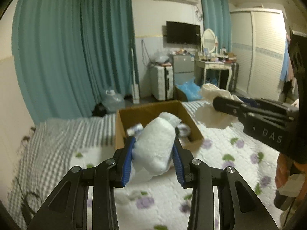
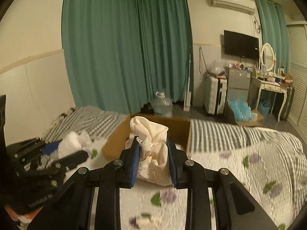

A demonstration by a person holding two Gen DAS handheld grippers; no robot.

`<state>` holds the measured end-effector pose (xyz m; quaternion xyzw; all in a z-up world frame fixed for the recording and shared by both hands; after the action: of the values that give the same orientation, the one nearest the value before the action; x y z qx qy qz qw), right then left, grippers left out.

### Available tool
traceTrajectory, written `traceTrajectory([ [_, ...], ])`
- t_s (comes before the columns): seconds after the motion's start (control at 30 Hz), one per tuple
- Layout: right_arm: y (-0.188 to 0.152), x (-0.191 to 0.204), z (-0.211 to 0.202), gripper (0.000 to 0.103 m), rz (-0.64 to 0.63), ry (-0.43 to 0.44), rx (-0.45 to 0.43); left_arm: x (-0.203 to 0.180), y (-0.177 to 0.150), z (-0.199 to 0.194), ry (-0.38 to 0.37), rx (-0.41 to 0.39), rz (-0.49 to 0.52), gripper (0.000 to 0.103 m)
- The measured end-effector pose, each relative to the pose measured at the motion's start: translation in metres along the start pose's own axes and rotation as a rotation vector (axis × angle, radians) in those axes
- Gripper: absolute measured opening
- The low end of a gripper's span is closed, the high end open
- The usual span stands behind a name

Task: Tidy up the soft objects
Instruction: 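Carry foam piece and cloth into the box and open both tools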

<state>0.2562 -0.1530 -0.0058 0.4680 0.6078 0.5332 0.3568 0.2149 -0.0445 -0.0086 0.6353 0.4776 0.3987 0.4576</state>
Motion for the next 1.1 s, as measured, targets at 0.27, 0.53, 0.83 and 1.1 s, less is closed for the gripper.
traceTrajectory([
  [0.27,0.011,-0.014,0.089,0.026,-0.006,-0.002,0.035,0.011,-0.002,0.092,0.004,0.048,-0.034,0.037],
  [0.53,-0.026,-0.051,0.178,0.026,0.056,-0.012,0.125,0.015,-0.031,0.158,-0.007,0.066,-0.009,0.04],
  [0.83,-0.03,-0.069,0.181,0.078,0.084,-0.08,0.091,0.029,-0.037,0.16,0.014,0.039,-0.04,0.078],
  [1.1,0.036,-0.042,0.097,0.091,-0.014,-0.123,-0.003,0.054,0.027,0.071,0.038,-0.104,-0.062,0.079],
])
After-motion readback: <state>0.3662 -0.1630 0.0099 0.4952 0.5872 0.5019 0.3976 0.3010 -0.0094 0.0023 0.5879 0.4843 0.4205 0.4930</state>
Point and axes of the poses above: each gripper's, at about its wrist camera, not at the fingertips, and z roughly the way its jaws point, x to its left, y to its top, the point moved 6 cm from there along z, roughly the way its jaws point, and after that the axes turned 12 degrees about -x, right-handed, at the moved point
